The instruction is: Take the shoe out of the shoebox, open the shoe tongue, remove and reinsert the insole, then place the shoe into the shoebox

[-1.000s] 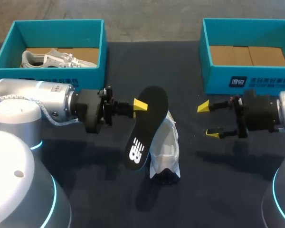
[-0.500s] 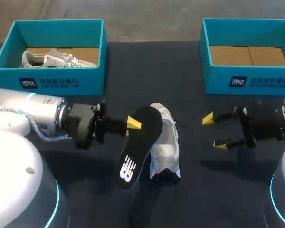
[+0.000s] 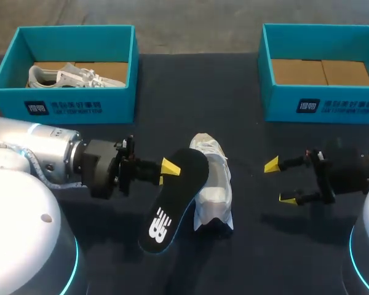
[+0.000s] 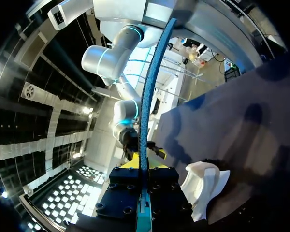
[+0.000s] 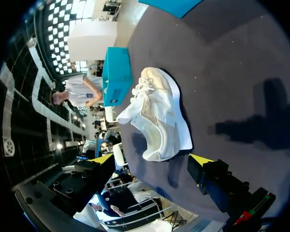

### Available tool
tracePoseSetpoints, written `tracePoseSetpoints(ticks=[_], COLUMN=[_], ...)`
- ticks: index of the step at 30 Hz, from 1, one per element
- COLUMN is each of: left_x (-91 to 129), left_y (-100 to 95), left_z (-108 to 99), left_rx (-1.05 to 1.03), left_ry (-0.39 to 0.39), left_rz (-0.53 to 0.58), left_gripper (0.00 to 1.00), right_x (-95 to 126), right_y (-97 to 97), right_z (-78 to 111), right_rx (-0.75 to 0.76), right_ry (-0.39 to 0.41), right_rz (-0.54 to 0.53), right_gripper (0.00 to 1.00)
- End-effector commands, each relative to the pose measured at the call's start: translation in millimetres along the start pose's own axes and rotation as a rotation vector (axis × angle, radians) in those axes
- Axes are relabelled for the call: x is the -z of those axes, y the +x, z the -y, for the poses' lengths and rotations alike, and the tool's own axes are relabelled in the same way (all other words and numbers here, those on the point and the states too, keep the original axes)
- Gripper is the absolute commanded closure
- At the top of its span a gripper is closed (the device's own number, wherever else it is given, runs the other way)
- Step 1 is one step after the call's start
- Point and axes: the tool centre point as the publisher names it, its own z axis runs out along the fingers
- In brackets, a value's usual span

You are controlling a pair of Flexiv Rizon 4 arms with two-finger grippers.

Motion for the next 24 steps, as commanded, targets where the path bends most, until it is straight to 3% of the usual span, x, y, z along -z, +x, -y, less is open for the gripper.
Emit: tracePoseSetpoints(ticks=[1,10,16,24], left_x=[1,1,-11,-12], left_y=[-0.4,-0.4,17.8,27.2], left_z=[1,1,13,28], left_rx=[0.000,0.000,0.109,0.159], left_ry=[0.000,0.000,-0.027,-0.052], left_rz=[-0.002,-0.002,0.059,0.074], left_gripper=[1.00,1.00,1.00,1.00], right_x=[1,1,1,1], right_y=[0.7,0.7,0.9,2.5], right_z=[2.1,2.1,5.8,17.1], right_rx=[0.000,0.000,0.000,0.004], right_ry=[-0.003,-0.003,-0.009,-0.015], right_rz=[0.003,0.003,0.014,0.026], right_gripper=[0.00,0.00,0.00,0.00])
